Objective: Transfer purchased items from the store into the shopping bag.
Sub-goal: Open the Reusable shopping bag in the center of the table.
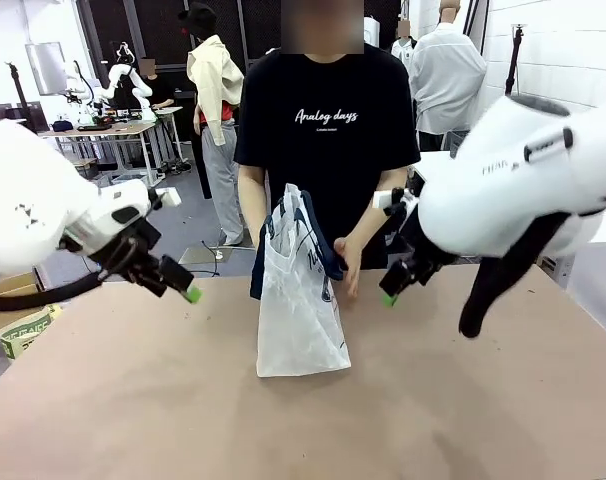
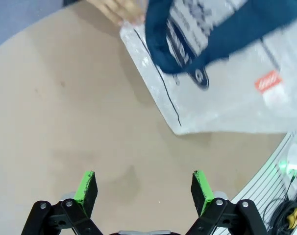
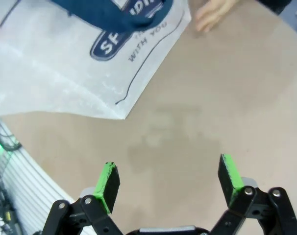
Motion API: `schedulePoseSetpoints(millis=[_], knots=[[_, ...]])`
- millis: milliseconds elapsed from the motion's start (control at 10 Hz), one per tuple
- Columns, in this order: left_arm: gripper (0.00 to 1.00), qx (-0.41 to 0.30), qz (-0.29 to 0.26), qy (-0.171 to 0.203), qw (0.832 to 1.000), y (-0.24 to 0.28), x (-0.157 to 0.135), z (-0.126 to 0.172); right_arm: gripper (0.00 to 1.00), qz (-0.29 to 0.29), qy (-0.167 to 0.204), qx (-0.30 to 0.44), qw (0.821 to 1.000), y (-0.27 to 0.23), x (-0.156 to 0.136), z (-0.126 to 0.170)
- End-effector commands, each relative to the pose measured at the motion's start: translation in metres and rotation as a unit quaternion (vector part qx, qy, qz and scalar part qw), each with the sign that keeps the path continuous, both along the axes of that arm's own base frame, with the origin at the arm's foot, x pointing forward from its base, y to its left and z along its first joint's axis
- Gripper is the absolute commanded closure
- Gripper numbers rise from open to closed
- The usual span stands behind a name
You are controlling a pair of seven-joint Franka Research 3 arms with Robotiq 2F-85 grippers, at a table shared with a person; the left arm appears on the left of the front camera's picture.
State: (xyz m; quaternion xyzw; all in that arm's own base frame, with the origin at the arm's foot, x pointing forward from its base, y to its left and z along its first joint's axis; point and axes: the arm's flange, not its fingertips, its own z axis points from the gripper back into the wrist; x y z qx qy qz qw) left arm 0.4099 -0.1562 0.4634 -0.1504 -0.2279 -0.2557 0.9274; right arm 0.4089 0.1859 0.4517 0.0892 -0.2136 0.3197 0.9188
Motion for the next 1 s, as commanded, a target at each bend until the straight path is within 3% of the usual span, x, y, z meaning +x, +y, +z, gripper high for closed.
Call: schedulePoseSetpoints(millis=[0,200,500,600,700,900], knots=[[0.00,-0.023,0.026,-0.010,0.999,-0.009,0.022,0.027,0.00,-0.051,0.023,-0.016,0.998,0.024,0.020,0.037],[0.00,-0.025,0.036,-0.031,0.999,-0.016,0.046,0.056,0.00,-0.074,0.019,-0.030,0.997,0.043,0.052,0.074],[0.00,-0.019,0.043,-0.048,0.998,-0.030,0.063,0.082,0.00,-0.097,0.018,-0.032,0.995,0.063,0.079,0.100],[0.00,-0.023,0.002,-0.055,0.998,-0.032,0.065,0.081,0.00,-0.056,0.000,-0.030,0.998,0.063,0.081,0.100],[0.00,-0.026,0.034,-0.051,0.998,-0.028,0.057,0.078,0.00,-0.081,0.010,-0.020,0.997,0.055,0.069,0.101],[0.00,-0.026,0.034,-0.051,0.998,-0.028,0.057,0.078,0.00,-0.081,0.010,-0.020,0.997,0.055,0.069,0.101]])
